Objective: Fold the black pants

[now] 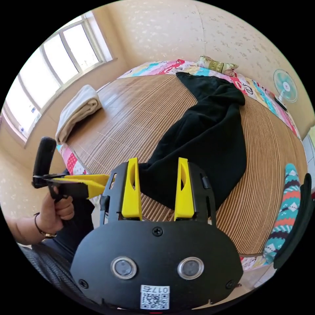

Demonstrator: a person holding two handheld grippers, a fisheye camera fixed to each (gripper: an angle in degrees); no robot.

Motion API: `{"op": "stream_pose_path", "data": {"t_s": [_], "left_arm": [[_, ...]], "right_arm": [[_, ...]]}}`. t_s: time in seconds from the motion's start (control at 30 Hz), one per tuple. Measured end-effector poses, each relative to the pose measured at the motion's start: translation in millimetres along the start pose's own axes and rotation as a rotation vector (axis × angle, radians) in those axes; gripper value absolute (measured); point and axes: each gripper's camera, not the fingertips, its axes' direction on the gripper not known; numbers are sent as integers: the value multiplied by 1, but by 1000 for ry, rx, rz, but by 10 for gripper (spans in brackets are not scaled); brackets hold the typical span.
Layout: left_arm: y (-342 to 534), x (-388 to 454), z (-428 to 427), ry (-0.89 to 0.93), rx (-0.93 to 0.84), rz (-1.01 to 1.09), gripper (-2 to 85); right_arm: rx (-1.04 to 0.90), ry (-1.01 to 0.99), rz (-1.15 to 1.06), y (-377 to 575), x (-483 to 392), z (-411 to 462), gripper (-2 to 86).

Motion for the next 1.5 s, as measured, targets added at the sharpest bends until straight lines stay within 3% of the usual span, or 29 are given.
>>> {"op": "stream_pose_path", "data": {"t_s": [0.17,0.23,0.33,0.4,0.5,0.53,0.57,0.63,0.7,0.77,0.87,1.03,1.2,1.27,1.37,1.43,1.5], "left_arm": [[30,10,-36,-126,9,97,151],[33,10,-57,-157,20,126,151],[30,1,-83,-159,54,135,151],[27,-7,-98,-153,85,132,152],[21,-22,-115,-135,128,123,154],[19,-29,-118,-124,132,113,155],[18,-32,-118,-117,132,107,155],[13,-43,-111,-79,99,97,158],[11,-47,-100,-66,56,99,160],[10,-46,-88,-61,17,110,161],[13,-42,-69,-56,-33,139,161],[21,-38,-14,-36,-186,177,162],[38,-23,15,-13,-283,223,162],[47,-16,14,-20,-296,253,162],[56,-13,4,-68,-321,291,162],[60,-21,-11,-86,-313,287,162],[60,-32,-25,-81,-297,262,162]], "right_arm": [[-221,-46,-52,-44,21,24,84],[-201,-135,-58,-58,39,-5,63],[51,-483,-6,-54,94,-80,49],[377,-864,149,-10,165,-126,45],[810,-1253,436,92,249,-124,44],[862,-1285,492,113,259,-118,45],[907,-1296,580,151,273,-109,45],[804,-1209,681,196,285,-99,45],[497,-917,807,235,287,-101,37],[343,-701,767,248,280,-120,28],[299,-408,724,251,267,-171,32],[294,-217,416,166,221,-222,81],[57,-22,9,44,137,-172,149],[-31,11,-36,19,127,-139,147],[-165,-160,4,-5,150,-99,117],[-149,-297,90,-11,184,-116,74],[64,-544,163,3,237,-171,45]]}}
